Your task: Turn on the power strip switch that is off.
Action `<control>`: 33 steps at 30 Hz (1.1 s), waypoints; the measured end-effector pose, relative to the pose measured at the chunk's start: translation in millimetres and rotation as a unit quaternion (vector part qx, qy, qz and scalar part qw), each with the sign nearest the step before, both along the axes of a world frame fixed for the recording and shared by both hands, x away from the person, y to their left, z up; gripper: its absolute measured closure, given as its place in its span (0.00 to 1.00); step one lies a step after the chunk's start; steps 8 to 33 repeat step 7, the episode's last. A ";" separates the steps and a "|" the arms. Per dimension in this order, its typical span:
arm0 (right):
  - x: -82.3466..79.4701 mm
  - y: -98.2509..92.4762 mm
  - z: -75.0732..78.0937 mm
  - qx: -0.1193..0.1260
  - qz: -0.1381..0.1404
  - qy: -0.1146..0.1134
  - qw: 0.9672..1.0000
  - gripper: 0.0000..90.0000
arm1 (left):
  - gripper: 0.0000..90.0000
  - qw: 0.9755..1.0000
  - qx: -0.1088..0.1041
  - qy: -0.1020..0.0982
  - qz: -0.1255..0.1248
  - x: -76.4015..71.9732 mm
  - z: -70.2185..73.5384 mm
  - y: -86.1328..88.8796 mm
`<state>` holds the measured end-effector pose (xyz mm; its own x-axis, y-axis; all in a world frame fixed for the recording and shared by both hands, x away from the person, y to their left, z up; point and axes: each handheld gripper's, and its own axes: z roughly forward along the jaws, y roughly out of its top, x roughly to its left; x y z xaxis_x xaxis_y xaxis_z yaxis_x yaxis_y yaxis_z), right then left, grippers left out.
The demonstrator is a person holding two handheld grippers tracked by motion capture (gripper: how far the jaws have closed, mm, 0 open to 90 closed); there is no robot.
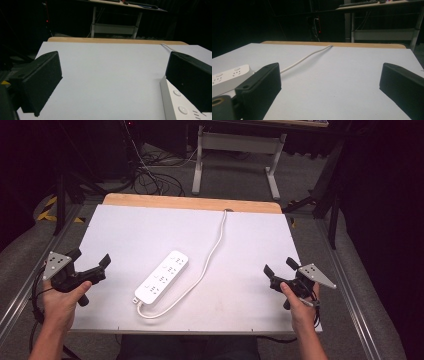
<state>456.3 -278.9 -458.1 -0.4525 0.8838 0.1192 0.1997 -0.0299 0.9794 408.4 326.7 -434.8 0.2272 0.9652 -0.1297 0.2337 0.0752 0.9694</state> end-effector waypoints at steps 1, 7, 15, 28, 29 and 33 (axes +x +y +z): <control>0.1 0.2 -0.2 0.000 0.002 -0.001 1.000 0.04 | 0.01 1.000 -0.001 0.001 0.001 0.0 -0.3 -0.1; 0.0 0.8 -0.6 -0.007 0.011 -0.005 1.000 0.04 | 0.01 1.000 0.001 0.004 -0.003 0.4 -1.6 -0.4; 0.0 0.8 -0.6 -0.007 0.011 -0.005 1.000 0.04 | 0.01 1.000 0.001 0.004 -0.003 0.4 -1.6 -0.4; 0.0 0.8 -0.6 -0.007 0.011 -0.005 1.000 0.04 | 0.01 1.000 0.001 0.004 -0.003 0.4 -1.6 -0.4; 0.0 0.8 -0.6 -0.007 0.011 -0.005 1.000 0.04 | 0.01 1.000 0.001 0.004 -0.003 0.4 -1.6 -0.4; 0.0 0.8 -0.6 -0.007 0.011 -0.005 1.000 0.04 | 0.01 1.000 0.001 0.004 -0.003 0.4 -1.6 -0.4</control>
